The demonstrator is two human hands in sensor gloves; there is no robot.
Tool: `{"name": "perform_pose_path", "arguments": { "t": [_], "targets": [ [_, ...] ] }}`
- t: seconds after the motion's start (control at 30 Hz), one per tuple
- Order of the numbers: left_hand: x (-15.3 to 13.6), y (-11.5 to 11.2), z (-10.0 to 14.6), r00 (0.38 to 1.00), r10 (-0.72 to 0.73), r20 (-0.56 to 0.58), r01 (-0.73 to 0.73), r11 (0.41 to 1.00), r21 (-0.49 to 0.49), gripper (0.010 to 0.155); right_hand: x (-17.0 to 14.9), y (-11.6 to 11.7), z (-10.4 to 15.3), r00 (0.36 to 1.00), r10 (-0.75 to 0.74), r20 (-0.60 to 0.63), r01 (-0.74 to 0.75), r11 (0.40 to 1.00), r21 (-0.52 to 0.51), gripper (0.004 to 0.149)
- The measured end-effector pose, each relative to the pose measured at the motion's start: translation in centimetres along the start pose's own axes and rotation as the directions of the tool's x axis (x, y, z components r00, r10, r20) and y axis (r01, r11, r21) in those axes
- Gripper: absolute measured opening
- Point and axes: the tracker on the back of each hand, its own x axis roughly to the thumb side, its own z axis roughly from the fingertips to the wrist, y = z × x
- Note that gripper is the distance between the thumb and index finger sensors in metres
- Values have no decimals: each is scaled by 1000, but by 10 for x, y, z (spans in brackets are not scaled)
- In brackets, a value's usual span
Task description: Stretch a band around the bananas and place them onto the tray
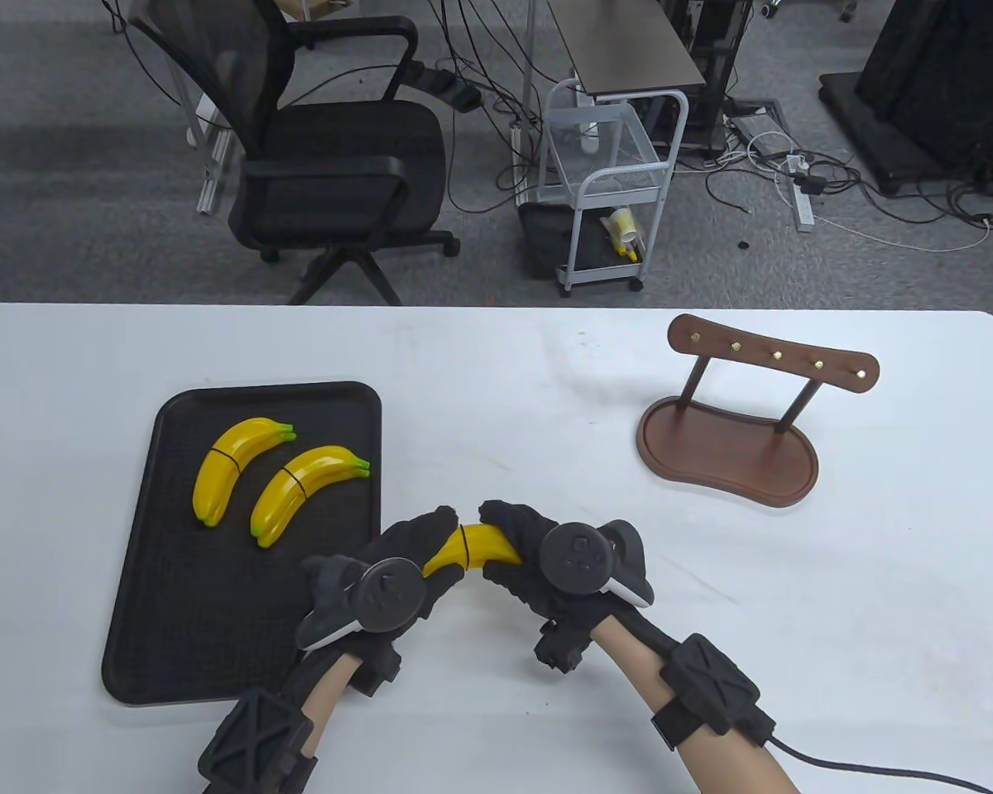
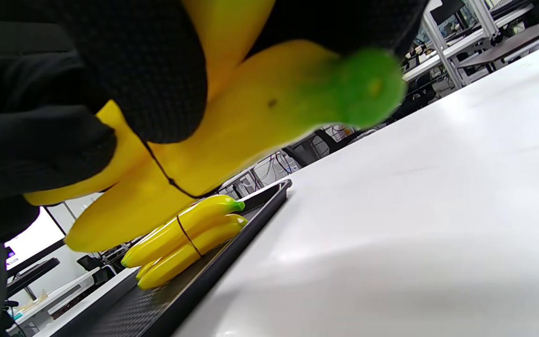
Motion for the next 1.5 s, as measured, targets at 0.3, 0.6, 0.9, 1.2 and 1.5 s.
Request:
{"name": "perform_pose_path", "arguments": {
  "t": [0.3,0.6,0.9,1.2,1.5],
  "targets": [
    [-7,3,-2,998,63,-5,-63,998,-9,65,-10,-2,-1,982,-186,9,186,981,61,72],
    [-34,11,0,993,84,-78,-85,996,-8,64,-19,-14,-2,961,-276,-11,276,960,45,73],
    [-72,18,19,983,75,-170,-77,997,-9,64,-34,-25,-2,953,-298,-46,299,954,11,70],
    [-117,29,57,955,114,-275,-115,993,10,64,-54,-34,-1,943,-317,-95,316,948,-32,69],
    [-153,35,88,911,112,-398,-107,994,36,64,-63,-37,1,947,-300,-115,296,954,-46,69]
  ]
}}
